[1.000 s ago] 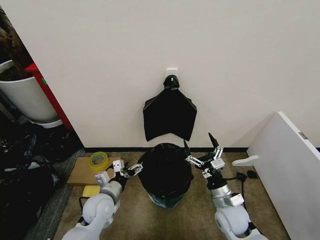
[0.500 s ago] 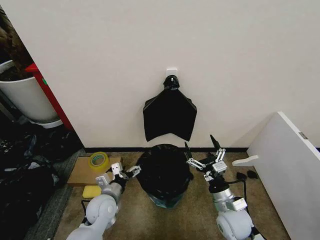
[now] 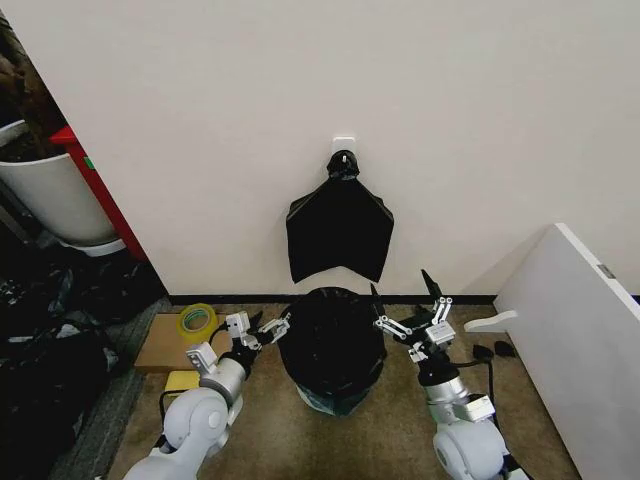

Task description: Place the garbage bag over the trash bin.

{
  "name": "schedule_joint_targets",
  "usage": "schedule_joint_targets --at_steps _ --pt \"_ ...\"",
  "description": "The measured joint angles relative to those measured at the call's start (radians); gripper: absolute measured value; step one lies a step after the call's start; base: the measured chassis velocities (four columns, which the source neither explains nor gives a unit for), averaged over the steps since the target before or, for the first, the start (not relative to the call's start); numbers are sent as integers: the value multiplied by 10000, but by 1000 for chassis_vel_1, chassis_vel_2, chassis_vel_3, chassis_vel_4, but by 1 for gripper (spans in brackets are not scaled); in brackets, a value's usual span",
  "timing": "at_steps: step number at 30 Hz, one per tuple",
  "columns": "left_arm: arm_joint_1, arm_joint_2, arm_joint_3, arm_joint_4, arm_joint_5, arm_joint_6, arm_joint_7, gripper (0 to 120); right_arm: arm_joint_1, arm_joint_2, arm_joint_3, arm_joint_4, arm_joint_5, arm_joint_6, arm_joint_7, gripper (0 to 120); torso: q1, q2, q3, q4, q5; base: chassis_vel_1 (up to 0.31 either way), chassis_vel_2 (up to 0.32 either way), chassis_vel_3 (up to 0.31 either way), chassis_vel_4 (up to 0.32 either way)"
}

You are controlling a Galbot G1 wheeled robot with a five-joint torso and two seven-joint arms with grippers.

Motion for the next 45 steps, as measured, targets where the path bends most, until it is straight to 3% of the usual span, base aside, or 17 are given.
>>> schedule_joint_targets --at_steps 3,4,5,8,11,15,20,25,33,45 --pt "142 -127 0 -246 1655 -1714 422 100 -19 30 9 20 -7 -81 188 100 0 0 0 -1 2 0 0 0 0" --pt "142 -127 0 -246 1655 -1714 422 100 -19 30 9 20 -7 -81 188 100 0 0 0 -1 2 0 0 0 0" --pt "255 -213 -6 -390 2899 -2527 425 100 -52 53 7 110 -94 -286 537 100 0 0 0 -1 3 0 0 0 0" --pt "457 -550 -86 -770 6022 -3971 -403 100 -153 162 37 378 -904 -1183 1903 100 0 0 0 -1 1 0 0 0 0" --pt "611 -690 -196 -1085 6879 -4507 -849 100 -198 222 165 494 -1323 -1760 2600 100 0 0 -1 -1 0 0 0 0 0" --pt "799 -689 -368 -1646 6431 -4220 -1700 100 -289 319 683 542 -1835 -2155 2605 100 0 0 -1 1 2 0 0 0 0" --pt "792 -310 -419 -2044 5205 -3744 -2093 100 -553 704 1612 576 -1644 -1391 972 100 0 0 -1 -1 0 0 0 0 0" --pt "863 126 -422 -2316 4407 -3365 -2511 100 -961 1344 2132 824 -1503 -1368 567 100 0 0 -1 1 0 0 0 0 0" --pt "856 329 -407 -2432 4309 -3344 -2984 100 -1887 2243 2488 1250 -1743 -1497 516 100 0 0 -1 1 0 0 0 0 0" --pt "842 -23 -269 -2448 4690 -3338 -2991 100 -1976 2050 2464 1402 -1464 -1499 616 100 0 0 0 0 1 0 0 0 0"
